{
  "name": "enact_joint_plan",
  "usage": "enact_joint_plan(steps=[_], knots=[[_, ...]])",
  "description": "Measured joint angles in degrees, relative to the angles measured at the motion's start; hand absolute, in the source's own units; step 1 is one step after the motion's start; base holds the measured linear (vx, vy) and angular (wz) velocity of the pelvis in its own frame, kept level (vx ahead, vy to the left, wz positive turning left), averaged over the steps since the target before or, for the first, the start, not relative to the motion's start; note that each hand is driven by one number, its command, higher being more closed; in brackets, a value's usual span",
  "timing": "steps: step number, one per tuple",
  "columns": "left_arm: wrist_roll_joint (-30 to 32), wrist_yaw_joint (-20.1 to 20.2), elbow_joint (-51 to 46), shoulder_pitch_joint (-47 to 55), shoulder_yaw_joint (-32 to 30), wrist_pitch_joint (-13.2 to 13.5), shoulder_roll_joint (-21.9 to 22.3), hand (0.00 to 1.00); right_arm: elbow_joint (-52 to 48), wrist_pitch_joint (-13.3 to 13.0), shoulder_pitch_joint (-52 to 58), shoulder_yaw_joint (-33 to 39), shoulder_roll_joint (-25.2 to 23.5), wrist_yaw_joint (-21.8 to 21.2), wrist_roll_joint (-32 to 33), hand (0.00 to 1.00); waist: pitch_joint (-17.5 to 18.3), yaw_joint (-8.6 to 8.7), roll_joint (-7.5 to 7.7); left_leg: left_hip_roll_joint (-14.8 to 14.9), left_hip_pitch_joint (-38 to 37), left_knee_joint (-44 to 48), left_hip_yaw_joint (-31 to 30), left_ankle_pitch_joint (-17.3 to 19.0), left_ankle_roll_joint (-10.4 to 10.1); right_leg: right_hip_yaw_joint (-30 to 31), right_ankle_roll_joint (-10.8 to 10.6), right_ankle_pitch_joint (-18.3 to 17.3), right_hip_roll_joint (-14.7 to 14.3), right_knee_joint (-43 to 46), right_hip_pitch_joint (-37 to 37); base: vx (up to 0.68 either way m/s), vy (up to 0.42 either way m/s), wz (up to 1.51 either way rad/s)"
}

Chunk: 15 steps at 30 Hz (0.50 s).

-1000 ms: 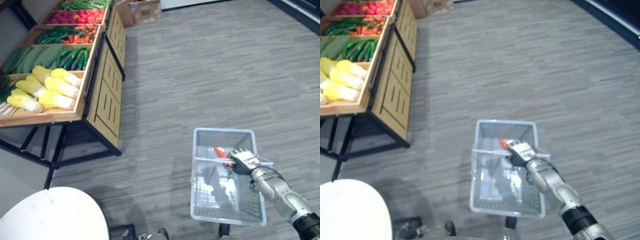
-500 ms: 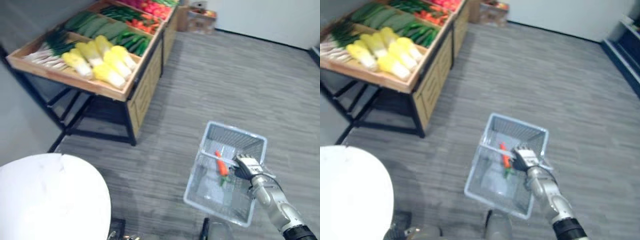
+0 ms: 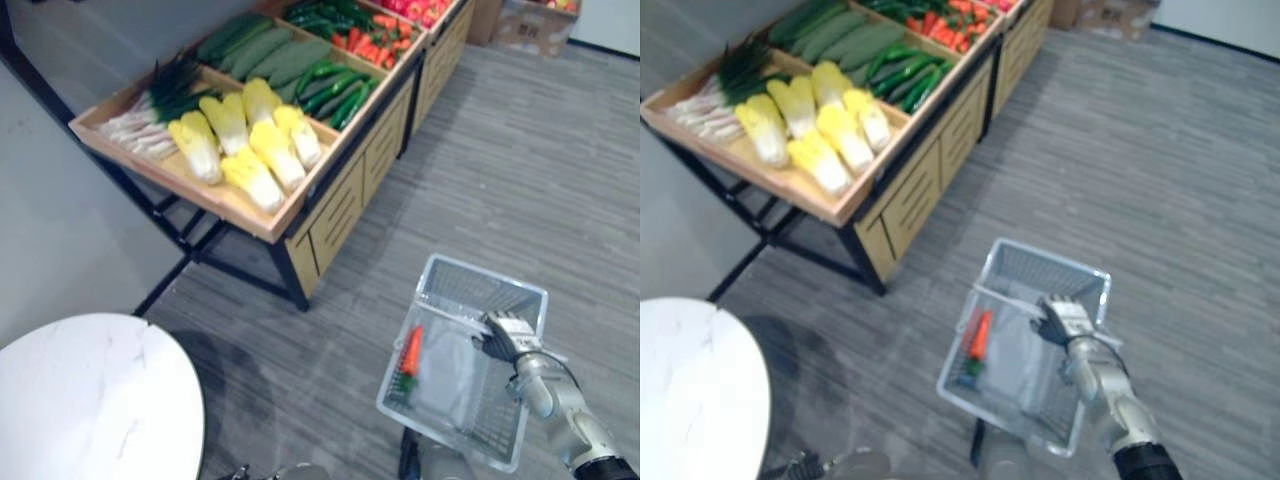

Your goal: Pick vegetable in the basket

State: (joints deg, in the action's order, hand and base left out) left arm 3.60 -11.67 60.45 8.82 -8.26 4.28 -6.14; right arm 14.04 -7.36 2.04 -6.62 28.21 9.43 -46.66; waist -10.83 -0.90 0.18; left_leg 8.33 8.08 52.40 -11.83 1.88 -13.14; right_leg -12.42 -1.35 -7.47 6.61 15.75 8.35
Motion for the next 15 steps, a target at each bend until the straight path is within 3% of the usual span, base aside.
enact_joint_plan(steps=[1,3,5,6,7,8,9,10,12,13,15], knots=[[0.0,-0.1,-0.5,0.0,0.0,0.2,0.0,0.0,-0.1,0.1,0.4,0.3,0.0,0.0,0.0,1.0,0.0,-0.19,-0.02,0.2,2.0,2.5,2.4,2.0,1.3,-0.1,0.0,0.0,0.0,-1.5,-2.0,0.35,-0.086,0.11],[0.0,-0.7,-2.1,0.0,-0.2,0.2,-0.1,0.0,-0.1,0.7,2.0,2.0,0.0,0.1,0.9,1.0,-0.4,-1.01,0.67,1.2,8.1,3.0,11.3,8.2,7.4,-1.2,-0.3,0.2,0.3,-7.0,-9.8,0.39,-0.033,0.12],[0.0,-1.0,-2.6,0.0,-0.2,0.1,-0.1,0.0,0.0,1.0,2.1,2.4,-0.1,0.3,1.9,1.0,-0.4,-1.22,0.62,1.3,11.4,-6.0,15.5,9.8,8.4,-2.3,-1.1,0.7,1.0,-8.4,-13.0,0.35,0.069,0.0],[0.0,-1.0,-2.6,0.0,-0.1,0.1,-0.1,0.0,-0.1,0.9,2.2,2.4,-0.2,0.5,2.1,1.0,-0.4,-1.19,0.61,1.2,11.8,-11.4,16.8,9.7,8.5,-2.7,-1.2,0.7,1.2,-8.8,-13.9,0.43,0.21,-0.13],[0.0,-1.1,-2.6,0.2,0.1,0.0,-0.1,0.0,-0.5,0.8,2.8,2.5,-0.2,1.5,2.3,1.0,-0.2,-1.13,0.24,0.7,11.7,-27.9,17.9,5.1,9.2,-3.2,-3.0,0.0,1.5,-9.4,-15.7,0.38,0.221,-0.13],[0.0,-1.1,-2.7,0.4,0.1,0.0,-0.1,0.0,-0.9,0.8,3.3,2.9,-0.1,1.7,2.3,1.0,0.0,-1.14,-0.24,0.7,11.6,-34.4,17.6,1.3,9.7,-3.3,-4.4,-1.0,1.3,-9.7,-16.2,0.39,0.246,-0.17],[-0.1,-1.1,-2.6,0.7,0.2,0.0,0.2,0.0,-1.8,0.8,3.9,3.5,0.1,1.9,2.3,1.0,0.6,-1.18,-1.85,1.1,11.7,-41.5,16.7,-6.4,9.7,-3.3,-6.5,-3.1,0.6,-9.9,-17.1,0.39,0.23,0.11],[-0.1,-1.2,-2.4,-0.3,0.2,0.0,-0.6,0.0,-1.2,1.1,4.1,3.5,-2.3,2.0,2.4,1.0,0.8,-0.81,0.5,-1.9,11.7,-41.6,17.1,-7.5,10.8,-2.6,-7.3,-3.8,2.6,-10.8,-17.8,0.38,0.209,0.19],[-0.1,-1.5,-3.5,-1.1,0.1,0.4,-1.2,0.0,-1.3,1.0,3.5,3.4,-2.4,2.0,2.4,1.0,0.5,-1.19,1.35,-3.0,13.3,-38.3,17.4,-4.8,11.4,-1.0,-6.6,-1.9,3.2,-12.1,-17.9,0.39,0.188,0.1],[-0.1,-1.6,-3.1,-1.1,-0.2,0.4,-1.1,0.0,-1.0,1.2,2.6,2.9,-2.4,2.0,2.3,1.0,0.3,-2.05,1.2,-2.9,13.7,-34.6,17.9,-2.5,12.6,0.7,-7.8,0.3,3.5,-12.8,-18.9,0.39,0.189,-0.21],[-0.1,-1.7,-2.6,0.0,-1.5,0.3,-1.1,0.0,-0.9,1.2,1.6,0.9,-2.3,2.0,2.4,1.0,0.5,-3.01,1.82,-3.1,11.5,-33.1,19.8,-0.2,13.5,3.7,-8.2,1.6,4.8,-11.1,-19.5,0.3,0.143,-0.39]])
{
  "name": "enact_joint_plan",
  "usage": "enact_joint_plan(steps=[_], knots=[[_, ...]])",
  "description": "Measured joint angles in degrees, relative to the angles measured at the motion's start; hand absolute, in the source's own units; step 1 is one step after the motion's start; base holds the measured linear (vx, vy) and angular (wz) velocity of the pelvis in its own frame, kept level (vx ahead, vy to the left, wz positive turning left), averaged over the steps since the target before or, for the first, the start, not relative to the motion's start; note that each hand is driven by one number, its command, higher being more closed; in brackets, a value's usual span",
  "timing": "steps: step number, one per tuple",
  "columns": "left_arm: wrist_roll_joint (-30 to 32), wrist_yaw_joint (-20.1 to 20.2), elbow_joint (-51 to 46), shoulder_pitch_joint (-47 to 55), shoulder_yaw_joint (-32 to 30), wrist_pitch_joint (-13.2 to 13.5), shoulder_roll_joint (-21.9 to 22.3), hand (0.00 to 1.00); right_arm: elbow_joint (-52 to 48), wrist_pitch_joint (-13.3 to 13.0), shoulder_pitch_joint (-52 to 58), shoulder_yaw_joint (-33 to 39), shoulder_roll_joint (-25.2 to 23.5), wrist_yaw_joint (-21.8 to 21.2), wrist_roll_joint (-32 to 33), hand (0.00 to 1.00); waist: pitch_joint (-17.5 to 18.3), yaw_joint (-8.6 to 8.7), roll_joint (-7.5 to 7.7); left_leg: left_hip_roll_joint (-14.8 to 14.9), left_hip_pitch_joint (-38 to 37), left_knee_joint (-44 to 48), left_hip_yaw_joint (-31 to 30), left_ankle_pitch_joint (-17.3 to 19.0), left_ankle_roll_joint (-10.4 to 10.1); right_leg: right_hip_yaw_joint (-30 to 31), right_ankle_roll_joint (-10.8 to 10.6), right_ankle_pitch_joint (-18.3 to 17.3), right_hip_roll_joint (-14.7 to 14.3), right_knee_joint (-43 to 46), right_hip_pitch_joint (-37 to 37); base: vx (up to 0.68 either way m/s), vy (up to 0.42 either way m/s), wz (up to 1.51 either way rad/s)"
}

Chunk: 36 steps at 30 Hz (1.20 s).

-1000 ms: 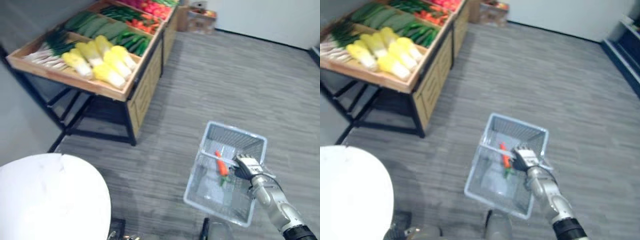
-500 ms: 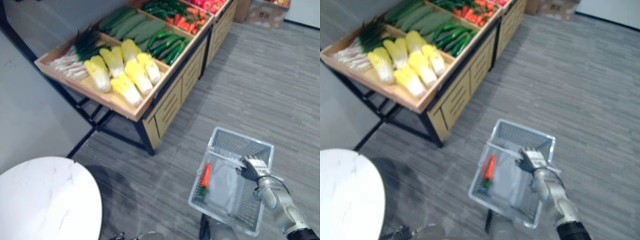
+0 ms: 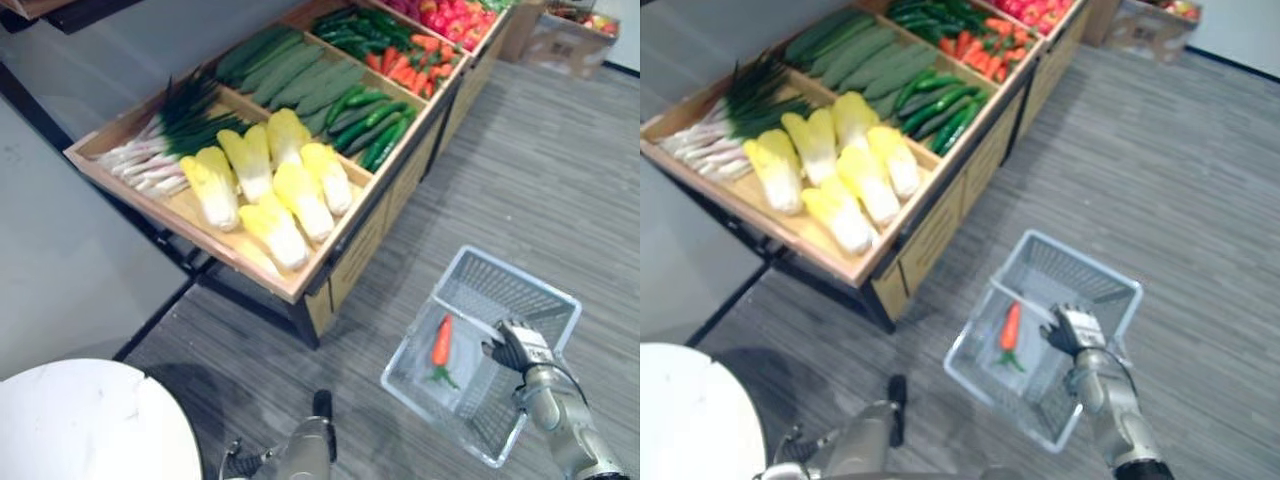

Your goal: Pick vegetable in the basket

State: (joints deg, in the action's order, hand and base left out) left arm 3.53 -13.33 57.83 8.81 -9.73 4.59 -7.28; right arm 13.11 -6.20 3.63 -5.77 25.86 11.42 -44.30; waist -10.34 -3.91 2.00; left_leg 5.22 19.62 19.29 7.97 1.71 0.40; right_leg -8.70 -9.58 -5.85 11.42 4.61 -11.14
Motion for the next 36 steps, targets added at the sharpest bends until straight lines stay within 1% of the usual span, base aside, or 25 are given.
enact_joint_plan(steps=[3,4,5,6,7,8,9,11,12,14,16,18,19,20,21,22,24,25,26,27,28,30,31,34,36], knots=[[0.1,0.0,1.4,1.1,0.2,-0.3,0.1,0.0,0.9,-1.3,-2.2,-2.4,-1.5,0.0,-0.1,1.0,0.0,-1.21,1.33,-1.3,-6.1,-5.2,3.1,2.1,-0.4,4.6,0.1,0.4,3.0,19.2,8.6,0.19,0.123,-0.44],[0.1,0.0,1.4,1.7,0.5,-0.3,-0.3,0.0,1.3,-1.5,-2.4,-3.4,-2.5,0.0,-0.1,1.0,-0.1,-1.09,2.54,-2.2,-8.7,-7.4,3.9,2.3,-0.2,6.5,0.1,2.9,4.2,28.4,12.9,0.21,0.108,-0.18],[0.1,0.1,1.4,2.4,1.2,-0.7,-0.8,0.0,1.6,-1.5,-2.1,-4.8,-3.2,-0.4,-0.1,1.0,-0.2,-0.82,3.17,-2.7,-12.3,-9.4,4.0,2.7,0.1,9.4,0.2,11.1,4.0,37.0,16.9,0.26,0.093,-0.05],[0.0,0.1,1.4,2.6,2.1,-1.2,-1.1,0.0,2.1,-1.5,-1.9,-5.6,-3.6,-0.6,-0.2,1.0,-0.1,-0.62,2.85,-2.2,-14.8,-10.9,3.7,3.1,0.7,10.4,-0.7,17.4,3.2,40.8,18.1,0.34,0.114,-0.01],[0.0,0.1,1.3,2.6,2.7,-1.5,-1.9,0.0,2.5,-1.4,-2.6,-5.8,-4.1,-0.6,-0.7,1.0,-0.2,-0.71,2.76,-1.8,-16.9,-11.4,3.5,3.7,1.7,10.8,0.2,16.4,2.6,46.9,21.1,0.35,0.092,0.16],[0.0,0.0,1.2,1.9,2.7,-1.5,-2.2,0.0,2.7,-1.5,-3.2,-5.8,-4.1,-0.7,-0.7,1.0,0.1,-0.54,3.28,-1.6,-18.0,-11.3,2.3,4.0,1.8,8.6,2.3,11.4,2.6,51.2,23.8,0.3,0.044,0.29],[0.0,0.0,0.8,1.5,2.7,-1.5,-2.6,0.0,2.7,-1.4,-3.2,-5.8,-4.1,-0.7,-0.7,1.0,0.1,-0.14,3.32,-1.3,-18.6,-11.2,1.5,4.1,1.9,6.9,3.0,9.5,2.6,51.7,24.5,0.24,0.002,0.55],[-0.1,0.0,-1.0,0.0,2.7,-1.4,-3.4,0.0,2.9,-1.2,-4.0,-5.8,-4.1,-0.6,-0.6,1.0,0.1,0.9,3.18,-0.2,-20.2,-12.2,-1.9,4.3,1.9,2.1,5.1,4.7,2.0,47.1,26.0,0.33,-0.067,0.9],[-0.2,-0.1,-2.0,-1.1,2.7,-1.4,-3.7,0.0,3.3,-0.7,-4.3,-5.8,-4.3,-0.6,-0.6,1.0,0.1,1.31,3.09,0.5,-20.2,-12.1,-4.3,4.2,1.8,0.8,4.8,3.9,1.5,40.2,26.0,0.33,-0.114,0.98],[-0.2,-0.2,-3.4,-2.1,2.8,-1.0,-3.6,0.0,3.6,-0.2,-4.3,-5.8,-4.4,-0.6,-0.6,1.0,0.1,1.42,3.07,1.1,-20.2,-12.1,-7.3,4.2,1.5,2.5,4.5,4.2,1.4,28.8,25.7,0.23,-0.177,0.99],[-0.2,-0.3,-4.2,-2.4,2.8,-0.9,-3.6,0.0,3.6,0.0,-4.3,-5.7,-4.4,-0.6,-0.6,1.0,0.5,1.37,2.63,2.1,-19.8,-11.8,-9.9,5.0,-0.2,5.5,4.7,4.9,1.9,21.1,25.8,0.21,-0.247,0.87],[-0.4,-0.9,-4.1,-2.2,2.7,-0.9,-3.9,0.0,3.6,0.8,-4.2,-5.6,-4.5,-0.6,-0.6,1.0,0.7,1.24,2.69,3.2,-19.6,-11.0,-12.5,6.5,-2.8,8.9,5.0,7.7,3.1,18.4,26.0,0.18,-0.301,0.68],[-0.4,-1.4,-3.8,-1.7,2.7,-0.9,-4.3,0.0,3.6,1.0,-3.9,-5.3,-4.5,-0.6,-0.6,1.0,1.3,1.06,2.72,4.2,-19.2,-10.5,-14.0,7.7,-4.9,11.3,5.6,10.9,3.7,18.5,26.3,0.17,-0.45,0.64],[-0.4,-1.7,-3.5,-1.4,2.6,-0.9,-4.7,0.0,3.6,1.0,-3.5,-5.3,-4.5,-0.6,-0.6,1.0,2.4,1.01,3.72,4.5,-18.2,-9.7,-15.7,8.6,-6.7,12.8,6.7,16.1,4.0,18.3,26.4,0.16,-0.498,0.74],[-0.6,-2.1,-2.9,-1.5,2.5,-0.9,-4.9,0.0,3.7,1.1,-3.4,-5.1,-4.5,-0.6,-0.6,1.0,3.1,0.92,3.82,5.6,-16.9,-9.1,-17.6,9.0,-8.5,14.3,2.9,13.3,3.1,18.5,26.2,0.14,-0.651,0.7],[-1.1,-2.2,-2.3,-2.0,2.1,-0.9,-3.3,0.0,3.7,1.1,-3.8,-3.9,-4.3,-0.5,-0.6,1.0,3.5,0.47,1.58,8.9,-14.7,-9.4,-19.5,7.5,-11.2,14.0,0.6,8.9,0.2,17.9,25.9,0.08,-0.535,0.56],[-1.2,-2.4,-0.8,-2.1,1.5,-0.9,-2.1,0.0,3.5,1.0,-3.8,-3.7,-4.3,-0.5,-0.5,1.0,3.5,0.35,1.38,10.2,-14.0,-10.0,-19.9,5.9,-13.2,13.1,-2.7,2.7,-0.3,17.3,24.6,0.02,-0.567,0.41],[-1.3,-2.7,0.4,-2.1,-0.4,-0.9,-1.1,0.0,3.5,1.0,-3.8,-4.0,-4.3,-0.5,-0.1,1.0,3.5,0.09,1.35,11.4,-14.6,-10.5,-19.9,4.9,-14.3,10.1,-3.0,-2.3,-0.6,16.4,22.7,0.0,-0.515,0.27],[-2.1,-3.3,1.0,-2.0,-2.1,-0.9,-0.4,0.0,3.5,1.0,-3.9,-4.4,-4.2,-0.5,-0.1,1.0,3.5,-0.49,0.88,12.8,-15.1,-11.0,-19.8,3.7,-14.8,8.5,-1.6,-4.5,-1.7,15.8,21.5,-0.01,-0.516,0.18],[-3.5,-4.0,1.4,-2.0,-4.0,-0.9,0.8,0.0,3.5,1.0,-4.0,-5.1,-3.8,-0.5,-0.1,1.0,3.5,-0.93,-0.32,14.6,-15.0,-11.2,-19.8,1.7,-14.9,7.4,-1.2,-4.6,-3.8,15.3,20.8,-0.04,-0.468,0.18],[-4.5,-4.8,1.4,-1.7,-6.1,-0.8,1.4,0.0,3.5,0.8,-4.0,-6.3,-3.8,-0.5,0.0,1.0,3.5,-1.11,-0.15,15.6,-13.9,-11.2,-19.6,-2.8,-13.7,6.0,0.0,-4.8,-5.0,15.1,20.7,-0.06,-0.441,0.35],[-5.8,-5.8,1.4,-1.5,-7.0,-0.9,1.6,0.0,3.5,0.0,-3.8,-6.9,-3.9,-0.5,0.5,1.0,3.5,-0.7,1.44,15.5,-11.2,-11.3,-16.7,-10.7,-10.0,3.4,2.7,-5.8,-5.1,14.0,20.8,-0.12,-0.412,0.57],[-5.9,-6.2,1.2,-1.2,-7.0,-1.0,1.9,0.0,3.5,-0.2,-2.9,-6.3,-3.7,-0.3,1.6,1.0,3.2,-0.27,1.86,15.5,-10.2,-11.7,-11.2,-14.2,-7.0,1.4,3.8,-5.7,-5.1,12.2,20.1,-0.13,-0.463,0.65],[-7.2,-6.5,1.1,0.0,-5.3,-1.0,2.9,0.0,3.5,-0.3,-0.4,-4.4,-3.4,0.3,2.2,1.0,3.2,0.56,0.65,12.5,-10.2,-8.7,-1.2,-8.9,-8.1,-1.2,5.8,-2.9,-5.2,7.9,18.5,-0.04,-0.219,0.47],[-6.8,-6.6,-0.1,0.1,-3.5,-0.9,3.6,0.0,4.3,-0.3,2.5,-0.9,-3.5,0.6,2.7,1.0,2.9,0.71,-0.85,9.2,-10.4,-7.7,0.8,-3.9,-9.8,-2.8,6.0,0.1,-5.3,4.3,18.0,-0.01,-0.056,0.36]])
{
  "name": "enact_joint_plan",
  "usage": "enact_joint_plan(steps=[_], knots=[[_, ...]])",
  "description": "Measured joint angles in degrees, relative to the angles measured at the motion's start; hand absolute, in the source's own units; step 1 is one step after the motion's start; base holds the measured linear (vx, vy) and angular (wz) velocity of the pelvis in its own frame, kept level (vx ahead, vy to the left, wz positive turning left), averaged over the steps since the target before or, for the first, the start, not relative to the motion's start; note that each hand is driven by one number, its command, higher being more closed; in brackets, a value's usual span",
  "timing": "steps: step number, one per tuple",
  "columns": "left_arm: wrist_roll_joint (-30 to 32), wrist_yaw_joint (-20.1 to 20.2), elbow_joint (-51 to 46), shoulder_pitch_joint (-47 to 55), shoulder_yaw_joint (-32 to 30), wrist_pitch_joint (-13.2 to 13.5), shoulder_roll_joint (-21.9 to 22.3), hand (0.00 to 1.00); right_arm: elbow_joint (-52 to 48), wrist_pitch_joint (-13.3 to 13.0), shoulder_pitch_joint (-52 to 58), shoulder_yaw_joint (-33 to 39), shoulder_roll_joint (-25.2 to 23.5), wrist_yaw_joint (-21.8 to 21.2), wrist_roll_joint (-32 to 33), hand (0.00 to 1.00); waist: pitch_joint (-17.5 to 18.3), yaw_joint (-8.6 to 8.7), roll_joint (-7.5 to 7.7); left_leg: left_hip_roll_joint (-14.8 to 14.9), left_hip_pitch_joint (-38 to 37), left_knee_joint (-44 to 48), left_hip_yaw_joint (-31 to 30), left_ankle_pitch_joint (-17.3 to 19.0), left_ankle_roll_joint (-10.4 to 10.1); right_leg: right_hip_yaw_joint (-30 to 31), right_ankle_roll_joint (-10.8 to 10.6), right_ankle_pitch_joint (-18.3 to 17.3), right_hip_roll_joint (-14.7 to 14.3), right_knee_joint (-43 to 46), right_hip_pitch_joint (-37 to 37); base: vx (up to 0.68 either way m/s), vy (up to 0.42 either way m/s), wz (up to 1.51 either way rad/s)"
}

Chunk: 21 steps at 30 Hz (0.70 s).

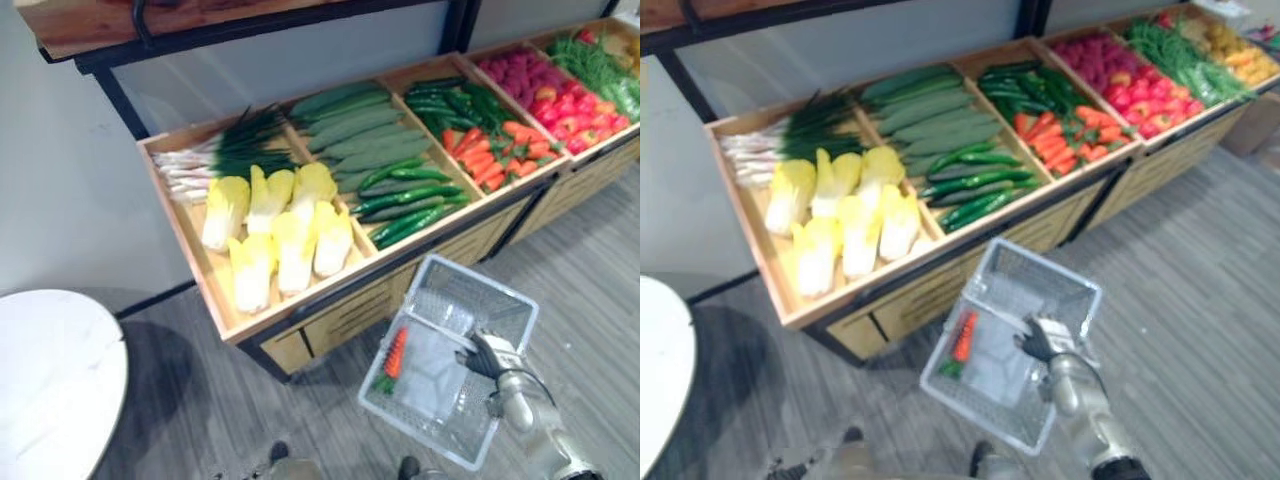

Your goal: Pick vegetable in the basket

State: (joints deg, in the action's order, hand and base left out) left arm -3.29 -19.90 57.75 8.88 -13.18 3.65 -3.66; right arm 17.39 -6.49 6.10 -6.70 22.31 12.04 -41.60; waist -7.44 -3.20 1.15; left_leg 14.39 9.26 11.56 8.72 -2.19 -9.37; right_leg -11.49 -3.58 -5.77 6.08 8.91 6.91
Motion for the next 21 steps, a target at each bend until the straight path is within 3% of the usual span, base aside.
enact_joint_plan(steps=[6,9,11,17,21], knots=[[0.7,-0.1,-4.0,-0.4,0.5,0.3,-0.1,0.0,7.9,0.4,4.7,12.7,-0.9,2.0,1.7,1.0,0.4,1.92,-1.43,-2.2,-5.5,-11.3,0.2,1.4,0.3,-1.7,-1.7,4.4,-0.5,-6.2,-2.5,-0.02,0.062,0.13],[3.8,-0.9,-7.5,-0.8,0.5,0.2,-1.3,0.0,11.6,0.8,5.7,17.6,-1.1,3.2,2.2,1.0,0.1,2.28,-0.92,-3.5,-5.5,-13.4,0.4,0.5,1.3,-1.7,-2.3,6.3,0.4,-8.2,-2.5,-0.06,0.105,0.0],[4.7,-2.6,-16.9,1.4,0.4,0.9,-1.8,0.0,15.8,1.1,6.4,22.0,-0.7,4.2,2.3,1.0,0.2,2.34,-1.06,-4.8,-6.0,-13.5,1.5,0.5,1.6,-0.8,-3.0,6.9,1.7,-8.5,-2.5,-0.05,0.1,-0.14],[10.0,-4.2,-38.2,3.4,-0.4,1.4,-3.5,0.0,23.3,1.3,7.0,25.8,-0.3,4.2,4.0,1.0,0.5,3.31,-1.81,-5.8,-6.8,-13.7,2.1,0.4,2.2,0.3,-3.6,7.3,2.6,-8.7,-2.5,-0.05,0.035,-0.09],[18.6,-4.8,-55.8,6.1,-0.1,1.6,-3.3,0.0,26.7,1.3,7.2,27.2,-0.3,4.1,4.3,1.0,0.9,3.42,-2.3,-5.8,-8.3,-14.6,3.4,0.3,2.3,1.4,-3.5,7.7,2.5,-8.7,-2.9,0.0,-0.001,-0.13]])
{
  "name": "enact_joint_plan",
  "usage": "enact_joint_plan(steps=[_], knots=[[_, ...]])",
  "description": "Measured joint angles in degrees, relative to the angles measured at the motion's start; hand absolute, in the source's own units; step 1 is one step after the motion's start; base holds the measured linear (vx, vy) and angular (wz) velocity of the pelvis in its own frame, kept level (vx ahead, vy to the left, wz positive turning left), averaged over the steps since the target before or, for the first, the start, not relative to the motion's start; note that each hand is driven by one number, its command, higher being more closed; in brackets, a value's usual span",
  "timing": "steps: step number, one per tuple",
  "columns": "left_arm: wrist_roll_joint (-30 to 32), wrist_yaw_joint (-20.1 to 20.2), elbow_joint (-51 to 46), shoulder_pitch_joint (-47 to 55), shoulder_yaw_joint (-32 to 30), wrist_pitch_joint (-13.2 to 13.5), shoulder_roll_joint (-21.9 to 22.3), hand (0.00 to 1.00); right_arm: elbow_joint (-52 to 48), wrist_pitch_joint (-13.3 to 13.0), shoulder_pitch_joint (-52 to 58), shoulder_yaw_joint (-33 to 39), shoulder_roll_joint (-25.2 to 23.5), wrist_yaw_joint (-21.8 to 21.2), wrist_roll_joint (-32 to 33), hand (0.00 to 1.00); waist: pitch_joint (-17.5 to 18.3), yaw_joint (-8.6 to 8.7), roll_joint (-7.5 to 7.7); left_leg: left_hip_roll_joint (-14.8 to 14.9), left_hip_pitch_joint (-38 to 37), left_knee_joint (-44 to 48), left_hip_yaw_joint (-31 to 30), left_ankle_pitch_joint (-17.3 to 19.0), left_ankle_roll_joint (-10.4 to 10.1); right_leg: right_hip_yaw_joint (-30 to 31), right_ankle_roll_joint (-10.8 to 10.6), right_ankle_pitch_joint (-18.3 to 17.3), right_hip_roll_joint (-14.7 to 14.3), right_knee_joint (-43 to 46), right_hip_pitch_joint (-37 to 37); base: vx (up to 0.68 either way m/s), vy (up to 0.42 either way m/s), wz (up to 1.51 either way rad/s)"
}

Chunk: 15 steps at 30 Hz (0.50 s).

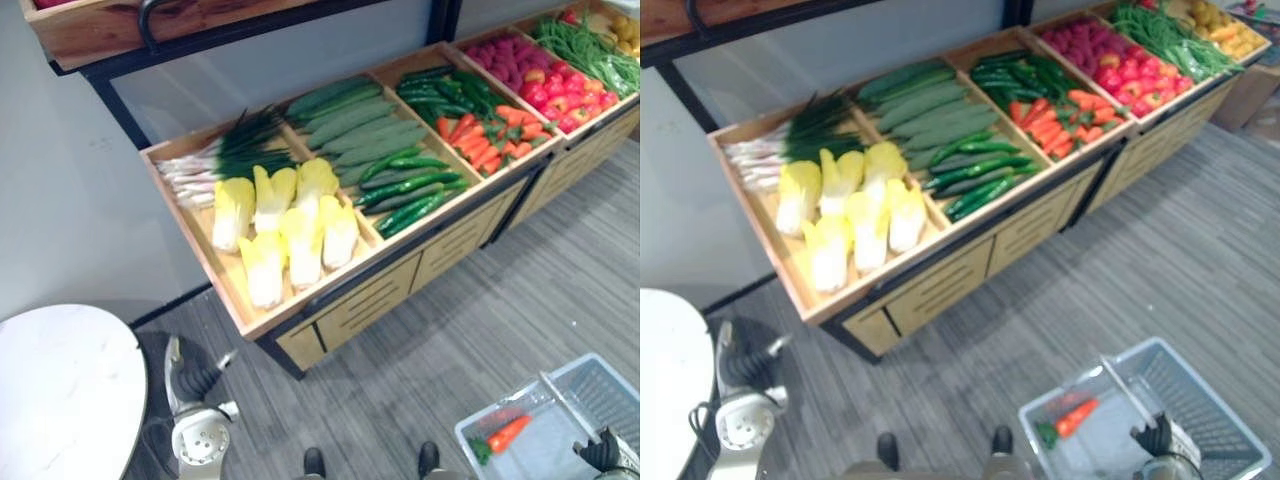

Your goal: Pick vegetable in the basket

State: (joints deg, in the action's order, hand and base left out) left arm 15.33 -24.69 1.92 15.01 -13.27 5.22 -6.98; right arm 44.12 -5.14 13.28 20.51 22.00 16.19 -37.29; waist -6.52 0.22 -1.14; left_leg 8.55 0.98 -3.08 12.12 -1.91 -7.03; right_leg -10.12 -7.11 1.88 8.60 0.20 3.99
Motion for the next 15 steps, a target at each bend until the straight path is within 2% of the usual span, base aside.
enact_joint_plan(steps=[3,8,12,15], knots=[[3.8,0.3,-6.0,1.1,0.8,0.5,0.1,0.0,0.2,0.1,0.6,0.0,-0.3,-0.5,0.0,1.0,0.7,0.13,-0.17,0.2,-1.4,-0.9,0.9,0.0,0.0,0.5,0.0,0.0,-0.3,-0.1,-0.7,0.03,-0.005,-0.1],[5.6,1.2,-11.8,2.4,1.9,0.5,2.5,0.0,0.0,0.1,0.7,0.2,-0.9,-1.0,0.0,1.0,1.1,-0.33,-0.03,0.5,-3.2,-2.1,2.0,0.0,0.0,1.3,0.0,0.0,-0.7,-0.6,-1.3,0.02,-0.007,-0.1],[5.8,1.3,-10.3,1.2,1.4,0.1,2.1,0.0,0.0,0.0,0.2,-1.5,-1.8,-3.0,-0.1,1.0,2.4,-0.28,0.66,0.7,-3.2,-2.2,2.2,0.0,-0.1,1.4,0.0,0.0,-1.0,-1.1,-1.4,0.02,-0.007,-0.02],[5.9,0.5,-3.0,-3.0,-0.3,-0.8,0.8,0.0,0.0,0.1,-0.8,-3.5,-1.8,-3.1,-0.5,1.0,3.2,0.03,0.8,0.9,-3.3,-2.2,2.7,0.1,-0.1,1.8,0.0,0.0,-1.3,-1.4,-1.4,0.04,-0.007,-0.1]])
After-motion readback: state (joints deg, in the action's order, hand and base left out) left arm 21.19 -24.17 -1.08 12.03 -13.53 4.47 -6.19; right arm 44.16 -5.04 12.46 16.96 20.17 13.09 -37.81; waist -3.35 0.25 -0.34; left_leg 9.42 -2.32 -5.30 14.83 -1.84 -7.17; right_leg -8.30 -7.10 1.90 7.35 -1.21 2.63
